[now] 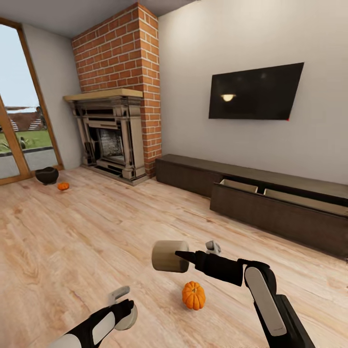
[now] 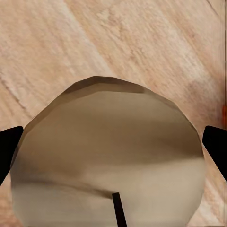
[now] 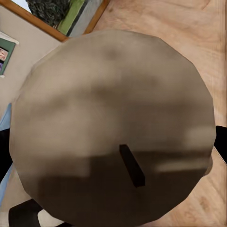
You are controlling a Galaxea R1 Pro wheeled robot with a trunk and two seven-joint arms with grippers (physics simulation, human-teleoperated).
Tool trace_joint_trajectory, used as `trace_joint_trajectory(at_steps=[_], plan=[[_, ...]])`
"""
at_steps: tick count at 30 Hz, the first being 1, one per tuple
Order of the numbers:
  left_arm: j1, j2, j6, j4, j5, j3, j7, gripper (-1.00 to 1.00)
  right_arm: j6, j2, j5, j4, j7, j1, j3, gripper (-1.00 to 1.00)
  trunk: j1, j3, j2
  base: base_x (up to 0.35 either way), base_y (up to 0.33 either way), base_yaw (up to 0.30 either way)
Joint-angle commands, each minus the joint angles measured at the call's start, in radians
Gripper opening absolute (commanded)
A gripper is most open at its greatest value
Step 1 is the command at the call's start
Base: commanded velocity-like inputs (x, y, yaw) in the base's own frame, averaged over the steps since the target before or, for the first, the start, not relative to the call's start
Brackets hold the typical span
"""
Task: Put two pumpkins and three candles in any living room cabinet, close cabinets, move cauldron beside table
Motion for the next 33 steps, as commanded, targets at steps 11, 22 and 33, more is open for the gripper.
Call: trace_joint_trajectory(at_steps=[11, 22, 33], plan=[[0.000, 0.001, 0.004, -0.004, 0.006, -0.007, 0.009, -1.00, 0.003, 0.001, 0.008, 0.000, 0.009, -0.001, -0.002, -1.00, 0.000, 0.009, 0.000, 0.000, 0.000, -0.208], [0.000, 0.001, 0.004, -0.004, 0.006, -0.008, 0.007, -1.00, 0.003, 0.001, 0.008, 0.000, 0.009, -0.001, -0.001, -1.00, 0.000, 0.019, 0.000, 0.000, 0.000, -0.208], [0.000, 0.000, 0.004, -0.004, 0.007, -0.008, 0.007, -1.00, 0.003, 0.001, 0.008, 0.001, 0.009, -0.001, -0.002, -1.00, 0.000, 0.028, 0.000, 0.000, 0.000, -0.208]])
